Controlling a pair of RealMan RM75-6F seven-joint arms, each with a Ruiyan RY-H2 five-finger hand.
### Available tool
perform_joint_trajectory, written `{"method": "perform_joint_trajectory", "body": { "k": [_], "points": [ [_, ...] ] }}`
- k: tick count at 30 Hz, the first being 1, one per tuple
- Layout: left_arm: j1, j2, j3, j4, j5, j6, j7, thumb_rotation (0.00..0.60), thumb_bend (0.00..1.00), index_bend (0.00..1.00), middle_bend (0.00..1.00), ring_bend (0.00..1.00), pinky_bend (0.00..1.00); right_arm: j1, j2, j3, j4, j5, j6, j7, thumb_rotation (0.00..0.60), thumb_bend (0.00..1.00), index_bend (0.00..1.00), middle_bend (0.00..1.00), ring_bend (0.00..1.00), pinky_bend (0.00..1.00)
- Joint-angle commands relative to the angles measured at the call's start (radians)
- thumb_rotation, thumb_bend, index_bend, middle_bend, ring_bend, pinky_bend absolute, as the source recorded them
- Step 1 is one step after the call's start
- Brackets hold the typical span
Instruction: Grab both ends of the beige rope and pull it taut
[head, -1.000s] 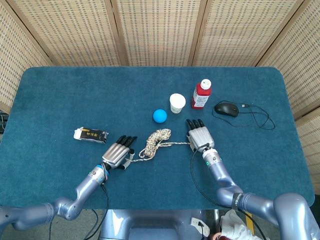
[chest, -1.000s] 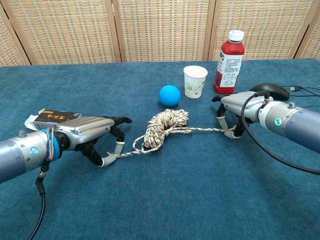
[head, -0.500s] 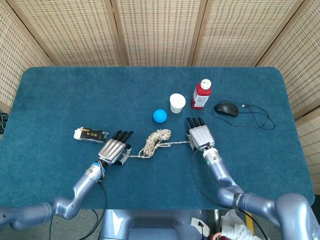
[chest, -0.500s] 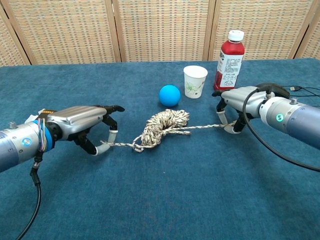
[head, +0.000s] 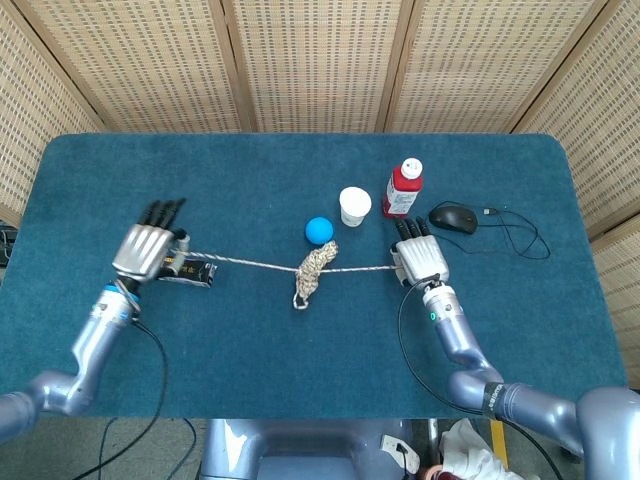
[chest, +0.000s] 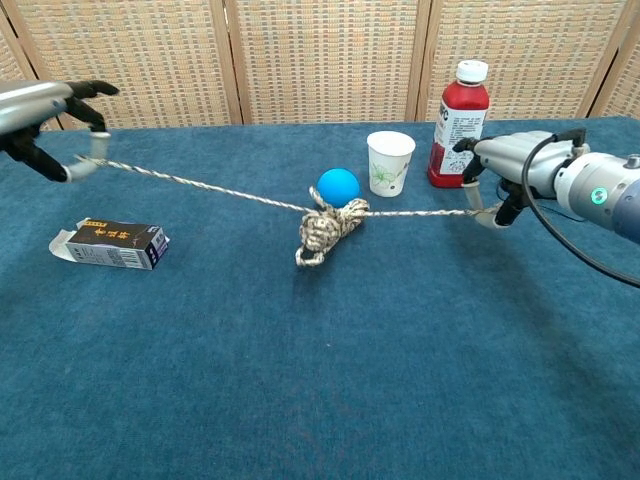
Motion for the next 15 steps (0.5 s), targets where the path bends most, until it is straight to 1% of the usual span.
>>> {"method": "perform_joint_trajectory", "body": {
  "k": [1, 6, 9, 15],
  "points": [
    [0.022, 0.058, -0.017, 0.046, -0.021, 0.001, -0.040, 0.600, 0.49, 0.78, 0.00, 0.00, 0.00, -0.008, 0.021, -0.001, -0.008, 0.010, 0.011, -0.018, 0.600, 0.48, 0.69, 0.00, 0.00, 0.00],
    [0.036, 0.086, -0.009, 0.135, -0.027, -0.026, -0.106, 0.600, 0.49, 0.78, 0.00, 0.00, 0.00, -0.023, 0.051, -0.001, 0.001, 0.045, 0.014, -0.039, 0.600, 0.48, 0.69, 0.00, 0.00, 0.00],
    [0.046, 0.081, -0.002, 0.207, -0.030, -0.043, -0.154, 0.600, 0.49, 0.78, 0.00, 0.00, 0.00, -0.034, 0.066, -0.001, 0.014, 0.068, 0.013, -0.045, 0.600, 0.48, 0.69, 0.00, 0.00, 0.00],
    [0.054, 0.057, 0.011, 0.289, -0.017, -0.062, -0.230, 0.600, 0.49, 0.78, 0.00, 0.00, 0.00, -0.048, 0.082, -0.007, 0.024, 0.088, 0.010, -0.047, 0.600, 0.48, 0.69, 0.00, 0.00, 0.00]
  ]
}}
